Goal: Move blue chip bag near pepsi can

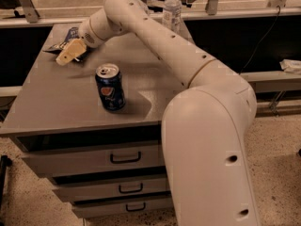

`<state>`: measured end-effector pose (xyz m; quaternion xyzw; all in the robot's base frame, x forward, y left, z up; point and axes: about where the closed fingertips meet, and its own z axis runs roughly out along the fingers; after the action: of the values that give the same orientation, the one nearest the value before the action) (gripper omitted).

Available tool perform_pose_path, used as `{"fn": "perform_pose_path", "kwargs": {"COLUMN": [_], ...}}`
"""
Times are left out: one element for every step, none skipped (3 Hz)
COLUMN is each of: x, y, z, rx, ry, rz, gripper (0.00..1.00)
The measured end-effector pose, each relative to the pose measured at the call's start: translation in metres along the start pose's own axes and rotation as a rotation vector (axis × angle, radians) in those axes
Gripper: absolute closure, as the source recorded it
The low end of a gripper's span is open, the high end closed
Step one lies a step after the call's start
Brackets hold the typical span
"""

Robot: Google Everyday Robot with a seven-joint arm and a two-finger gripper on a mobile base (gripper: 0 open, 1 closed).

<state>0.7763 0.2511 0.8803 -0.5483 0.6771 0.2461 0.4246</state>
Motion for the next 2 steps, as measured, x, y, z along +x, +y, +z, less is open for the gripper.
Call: {"fn": "perform_pose_path", "kwargs": {"x": [0.0106, 0.0179], "y": [-0.0065, -0.0103], "z": [0.0059, 0.0084], "rx": [0.039, 0.074], "ry": [0.042, 0.072], "rz": [0.046, 0.071], "gripper": [0.13, 0.35]}}
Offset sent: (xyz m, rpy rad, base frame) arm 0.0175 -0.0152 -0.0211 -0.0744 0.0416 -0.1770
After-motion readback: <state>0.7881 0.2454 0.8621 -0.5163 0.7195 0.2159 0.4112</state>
